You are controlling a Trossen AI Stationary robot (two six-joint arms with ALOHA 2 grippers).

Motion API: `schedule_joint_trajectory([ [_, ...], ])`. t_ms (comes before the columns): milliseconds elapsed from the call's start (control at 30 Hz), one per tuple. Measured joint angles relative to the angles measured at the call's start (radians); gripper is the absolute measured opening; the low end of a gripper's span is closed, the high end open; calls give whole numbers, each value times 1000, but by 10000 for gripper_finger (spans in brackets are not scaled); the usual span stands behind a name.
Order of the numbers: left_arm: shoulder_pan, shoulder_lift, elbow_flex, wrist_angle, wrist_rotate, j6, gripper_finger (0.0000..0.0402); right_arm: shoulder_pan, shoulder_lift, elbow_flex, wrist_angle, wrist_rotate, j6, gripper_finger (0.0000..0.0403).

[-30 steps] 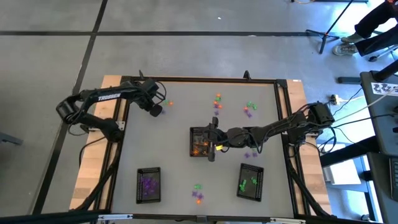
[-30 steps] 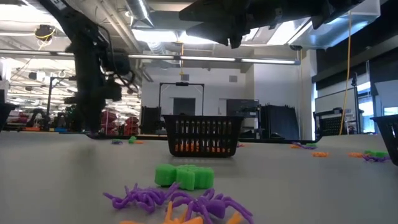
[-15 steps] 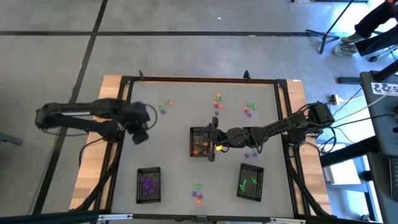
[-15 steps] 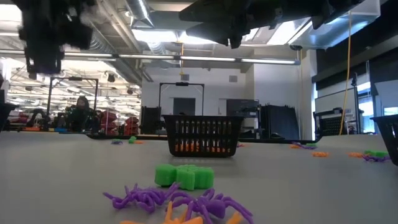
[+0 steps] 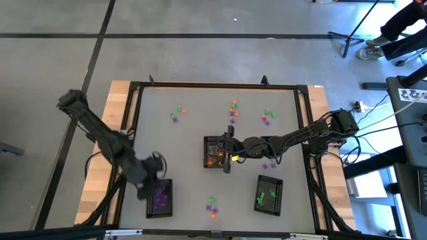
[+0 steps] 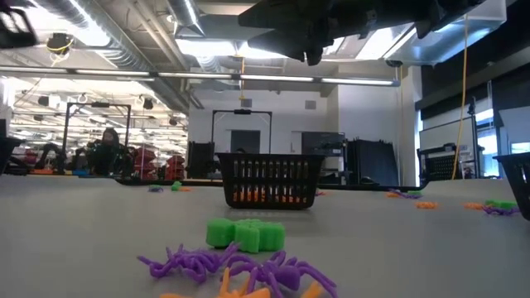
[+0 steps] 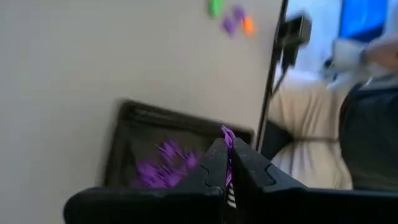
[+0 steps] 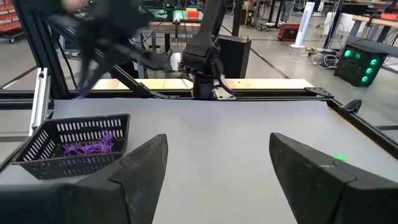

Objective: Sort Halloween decoration
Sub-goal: Put the violet spider toy into the bottom left black bin, then put the green skeleton toy into the bottom right black bin

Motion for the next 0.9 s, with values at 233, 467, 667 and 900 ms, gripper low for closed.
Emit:
schedule_joint_trajectory([
  [233, -100, 302, 233, -191, -21, 9, 0, 0, 0, 0, 0, 1, 4, 282],
  [467, -117, 458, 277, -240, 63, -2, 19, 0, 0, 0, -2, 1, 30, 282],
  [667, -112, 476, 278, -255, 108, 7, 87, 0, 0, 0, -3, 1, 30, 282],
  [900, -27, 440, 320, -461, -17, 177, 151, 0, 0, 0, -1, 1, 30, 282],
])
